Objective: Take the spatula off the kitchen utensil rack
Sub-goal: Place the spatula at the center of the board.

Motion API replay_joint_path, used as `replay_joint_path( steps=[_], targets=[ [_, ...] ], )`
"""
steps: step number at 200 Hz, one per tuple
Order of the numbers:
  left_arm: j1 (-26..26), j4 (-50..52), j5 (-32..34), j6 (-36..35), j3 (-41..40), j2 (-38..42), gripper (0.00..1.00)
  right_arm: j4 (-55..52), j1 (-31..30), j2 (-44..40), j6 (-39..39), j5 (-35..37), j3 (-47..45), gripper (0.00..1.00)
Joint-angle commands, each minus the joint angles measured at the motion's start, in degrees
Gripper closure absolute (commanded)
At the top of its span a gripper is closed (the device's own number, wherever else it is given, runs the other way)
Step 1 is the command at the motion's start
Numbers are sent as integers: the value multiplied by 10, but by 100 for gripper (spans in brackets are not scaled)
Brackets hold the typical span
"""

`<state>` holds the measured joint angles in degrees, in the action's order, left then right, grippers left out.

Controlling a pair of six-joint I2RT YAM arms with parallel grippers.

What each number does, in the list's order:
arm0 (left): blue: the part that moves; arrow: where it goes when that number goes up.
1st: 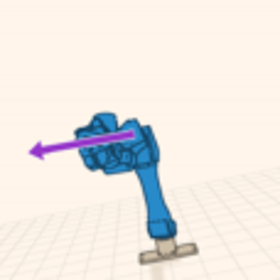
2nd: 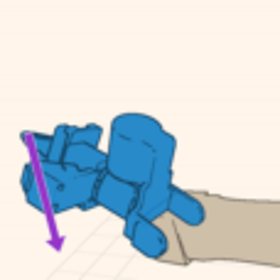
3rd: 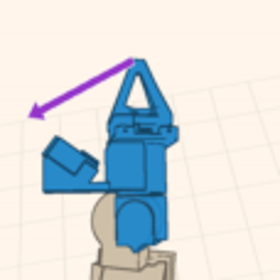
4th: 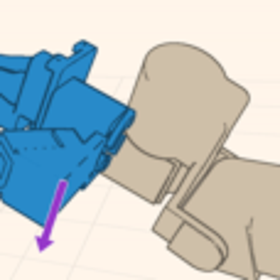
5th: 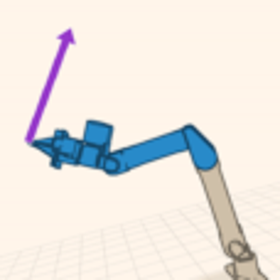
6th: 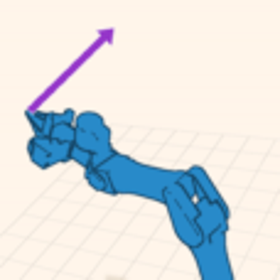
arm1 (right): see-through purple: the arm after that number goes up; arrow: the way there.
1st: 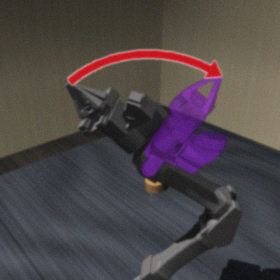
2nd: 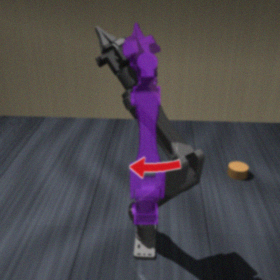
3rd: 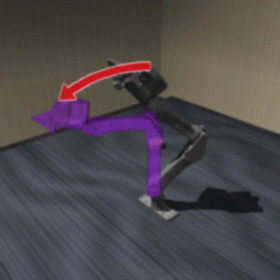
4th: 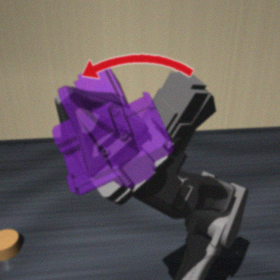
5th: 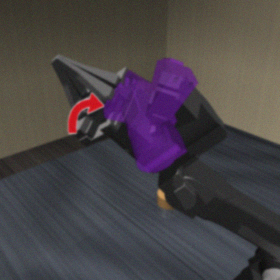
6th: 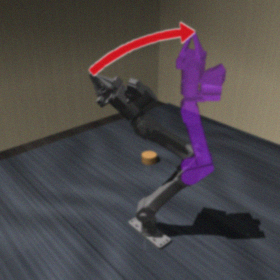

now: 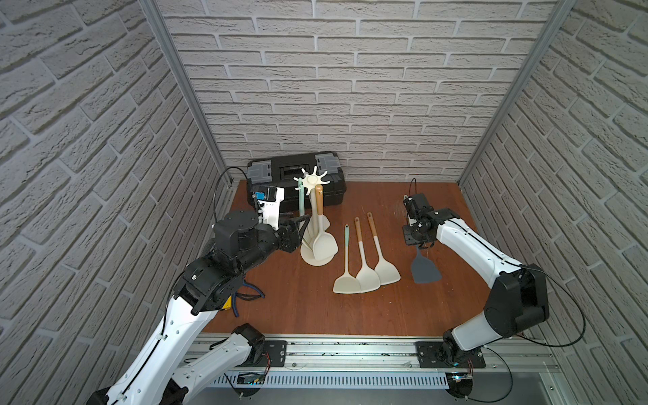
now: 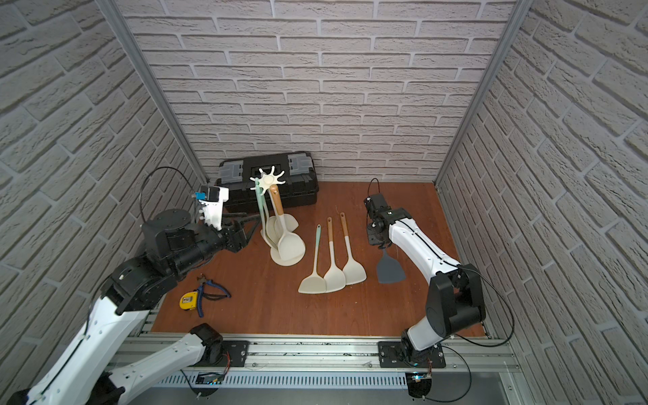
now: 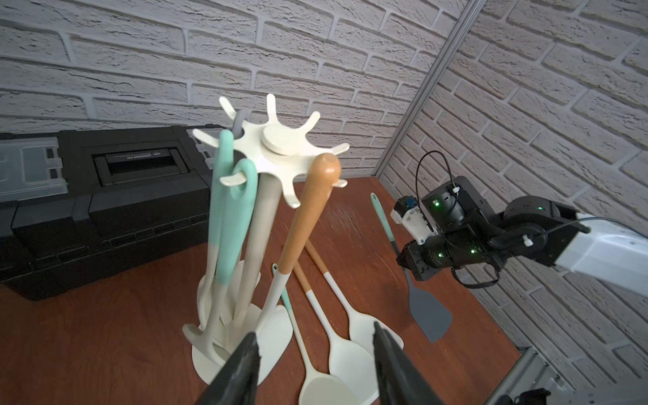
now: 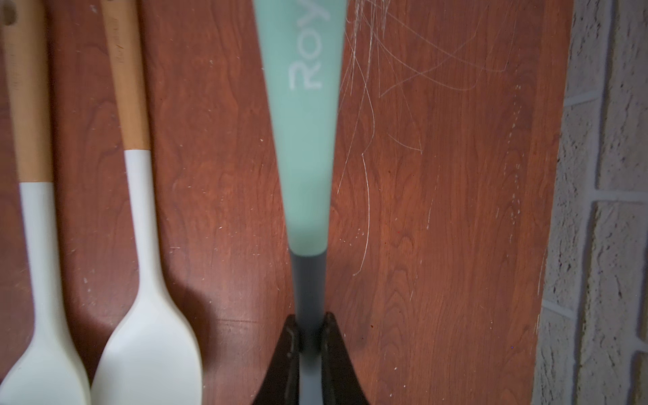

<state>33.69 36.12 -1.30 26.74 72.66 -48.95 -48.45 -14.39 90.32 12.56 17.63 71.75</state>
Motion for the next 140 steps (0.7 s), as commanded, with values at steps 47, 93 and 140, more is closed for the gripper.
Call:
replay_joint_path(
  steps=[47,93,140],
  targets=[
    [-16,-13,-10,0,-20,-4,46,46,9,109,66,-34,3,97],
    [-28,-16,-7,7,-34,3,46,58,12,154,77,-74,27,97],
    [-36,-28,-13,13,-47,1,45,69,11,187,88,-97,37,97]
  ],
)
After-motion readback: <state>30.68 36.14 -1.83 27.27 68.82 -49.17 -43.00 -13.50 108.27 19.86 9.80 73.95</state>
